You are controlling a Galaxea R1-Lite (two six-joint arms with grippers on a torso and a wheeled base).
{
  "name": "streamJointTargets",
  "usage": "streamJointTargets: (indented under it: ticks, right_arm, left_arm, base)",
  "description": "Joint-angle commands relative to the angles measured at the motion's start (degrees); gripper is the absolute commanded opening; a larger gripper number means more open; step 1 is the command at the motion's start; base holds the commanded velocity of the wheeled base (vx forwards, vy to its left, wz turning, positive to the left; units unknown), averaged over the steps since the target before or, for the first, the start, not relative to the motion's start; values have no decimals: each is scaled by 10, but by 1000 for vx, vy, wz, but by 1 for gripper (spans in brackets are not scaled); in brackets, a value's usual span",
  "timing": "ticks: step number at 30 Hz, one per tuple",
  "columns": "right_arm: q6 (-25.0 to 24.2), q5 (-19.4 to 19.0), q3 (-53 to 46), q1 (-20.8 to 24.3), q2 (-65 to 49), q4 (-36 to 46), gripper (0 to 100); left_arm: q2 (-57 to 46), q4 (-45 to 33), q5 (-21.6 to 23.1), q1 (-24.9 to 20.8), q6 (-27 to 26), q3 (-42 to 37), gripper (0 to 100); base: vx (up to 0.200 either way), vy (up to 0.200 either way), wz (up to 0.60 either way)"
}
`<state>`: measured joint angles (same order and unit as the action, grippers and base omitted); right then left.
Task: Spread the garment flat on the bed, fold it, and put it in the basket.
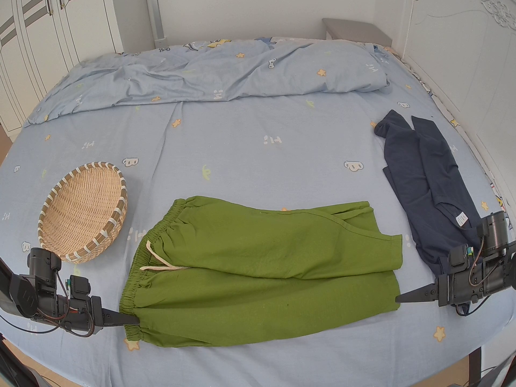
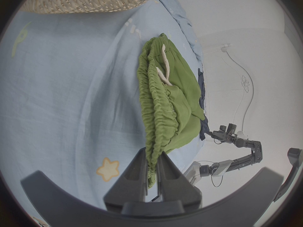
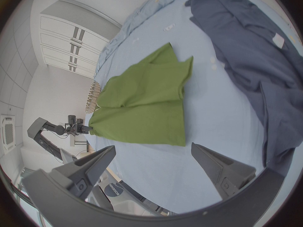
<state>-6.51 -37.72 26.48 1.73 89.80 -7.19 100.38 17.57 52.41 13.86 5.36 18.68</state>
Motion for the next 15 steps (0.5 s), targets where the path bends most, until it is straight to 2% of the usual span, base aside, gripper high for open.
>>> streamJointTargets:
  ticks: [1,10,11,15]
  right_arm:
    - [15,-33,-20,-37,78,-19,100]
    - [15,-62,-27,-31,123,-68,100]
    - [14,-86,-27,-31,148,-98,100]
    - [14,-98,-27,-30,170,-129,100]
  left_arm:
    - [11,2,1,-3,-2,0,0]
    - [13,2,16,-2,-4,4,0]
    - [14,2,30,-2,-4,5,0]
    - [27,3,30,5,-4,15,0]
  base:
    - [0,0,0]
    - [0,0,0]
    - [0,0,0]
    - [0,0,0]
